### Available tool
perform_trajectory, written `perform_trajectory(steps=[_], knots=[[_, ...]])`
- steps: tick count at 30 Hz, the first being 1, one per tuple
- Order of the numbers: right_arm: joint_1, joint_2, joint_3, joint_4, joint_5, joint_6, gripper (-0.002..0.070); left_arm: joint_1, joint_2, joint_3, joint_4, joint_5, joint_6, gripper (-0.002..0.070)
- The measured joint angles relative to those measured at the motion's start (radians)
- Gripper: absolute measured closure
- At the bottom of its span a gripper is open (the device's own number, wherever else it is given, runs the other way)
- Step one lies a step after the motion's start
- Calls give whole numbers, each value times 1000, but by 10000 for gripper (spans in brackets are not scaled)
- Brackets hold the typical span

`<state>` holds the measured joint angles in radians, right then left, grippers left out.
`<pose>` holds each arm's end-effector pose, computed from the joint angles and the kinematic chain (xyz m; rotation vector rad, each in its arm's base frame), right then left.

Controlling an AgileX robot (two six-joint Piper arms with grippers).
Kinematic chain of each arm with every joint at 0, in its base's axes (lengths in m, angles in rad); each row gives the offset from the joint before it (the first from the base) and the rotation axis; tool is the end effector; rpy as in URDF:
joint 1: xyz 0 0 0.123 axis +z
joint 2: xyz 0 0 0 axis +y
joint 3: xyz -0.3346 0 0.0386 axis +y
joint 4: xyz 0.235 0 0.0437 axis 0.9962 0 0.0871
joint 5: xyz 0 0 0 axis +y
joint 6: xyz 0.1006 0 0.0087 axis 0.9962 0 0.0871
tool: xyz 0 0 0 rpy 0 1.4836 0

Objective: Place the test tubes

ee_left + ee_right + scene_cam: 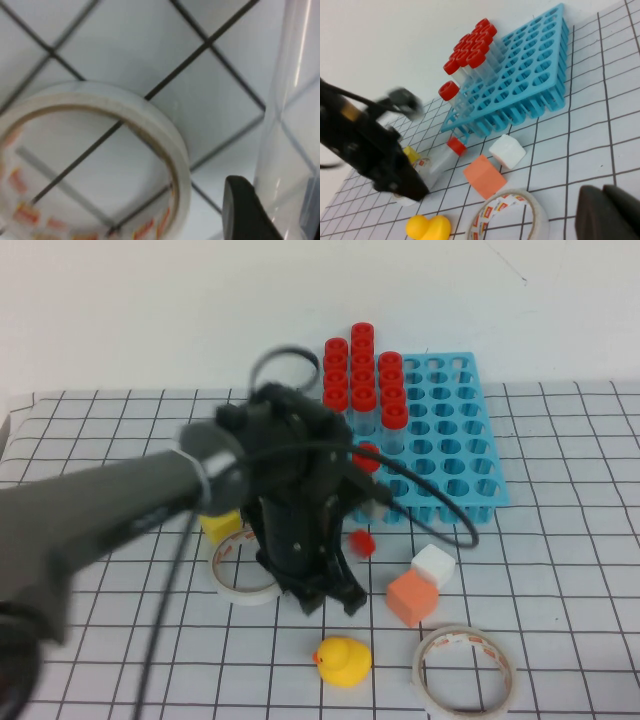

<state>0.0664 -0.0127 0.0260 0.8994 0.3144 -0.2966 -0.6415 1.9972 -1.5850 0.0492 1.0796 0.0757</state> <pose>-0.0040 0.0243 0.1856 0.2566 1.7216 0.6850 0.3415 -0.2496 0.2581 1.0694 2.7702 -0.0044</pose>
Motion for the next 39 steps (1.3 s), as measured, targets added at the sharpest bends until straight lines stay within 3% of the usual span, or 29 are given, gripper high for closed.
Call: perform_trajectory(steps=[5,10,18,23,29,34,39], knots=[[0,0,0,0,0,-3,678,0,-175,84,0,-44,0,463],[0,0,0,0,0,-3,678,0,-403,314,-31,-177,0,463],[0,0,0,57,-46,0,678,0,-826,770,-185,-591,-42,463],[0,0,0,156,-13,-31,678,0,-967,920,-234,-816,-48,463],[0,0,-26,462,102,-351,678,0,-954,968,-262,-998,-56,463],[0,107,-126,588,210,-620,678,0,-890,968,-265,-1219,-86,463],[0,329,-206,739,294,-886,678,0,-827,968,-112,-1448,-271,463]])
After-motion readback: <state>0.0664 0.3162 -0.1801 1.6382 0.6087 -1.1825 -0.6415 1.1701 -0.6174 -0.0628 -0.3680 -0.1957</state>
